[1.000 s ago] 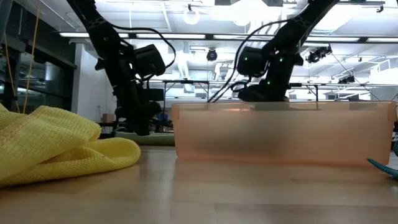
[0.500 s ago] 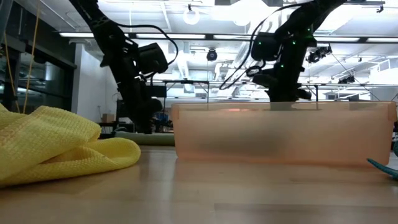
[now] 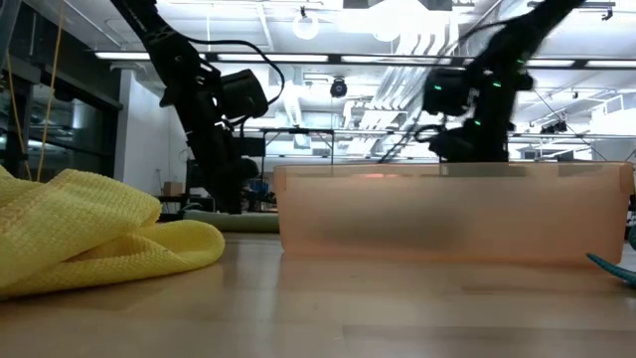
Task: Fold microfiber towels
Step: Fold the green microfiber towel
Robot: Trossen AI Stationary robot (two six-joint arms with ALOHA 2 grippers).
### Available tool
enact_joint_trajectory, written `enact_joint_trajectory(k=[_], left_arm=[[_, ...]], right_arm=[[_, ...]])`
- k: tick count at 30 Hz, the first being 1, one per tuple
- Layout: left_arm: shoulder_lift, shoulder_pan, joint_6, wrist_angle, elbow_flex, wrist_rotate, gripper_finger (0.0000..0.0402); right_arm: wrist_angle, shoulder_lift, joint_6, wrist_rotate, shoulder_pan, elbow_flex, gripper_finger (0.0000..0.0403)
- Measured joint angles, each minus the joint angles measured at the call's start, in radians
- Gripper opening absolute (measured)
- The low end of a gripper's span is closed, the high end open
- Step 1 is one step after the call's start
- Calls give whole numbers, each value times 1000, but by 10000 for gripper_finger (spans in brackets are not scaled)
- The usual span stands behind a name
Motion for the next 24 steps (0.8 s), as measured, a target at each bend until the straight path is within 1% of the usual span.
enact_joint_trajectory(k=[4, 6, 9, 13, 19, 24], left_arm=[[0, 0, -8, 0, 0, 0, 0], [0, 0, -8, 0, 0, 0, 0], [0, 0, -9, 0, 0, 1, 0], [0, 0, -8, 1, 0, 1, 0], [0, -1, -9, 1, 0, 0, 0], [0, -1, -8, 4, 0, 0, 0]], right_arm=[[237, -109, 202, -74, 13, -168, 224], [339, -146, 291, -77, 24, -226, 225], [453, -156, 389, -64, 33, -274, 225], [536, -117, 453, -45, 34, -288, 225], [617, 3, 515, -38, 34, -286, 225], [719, 65, 592, -31, 34, -285, 225]])
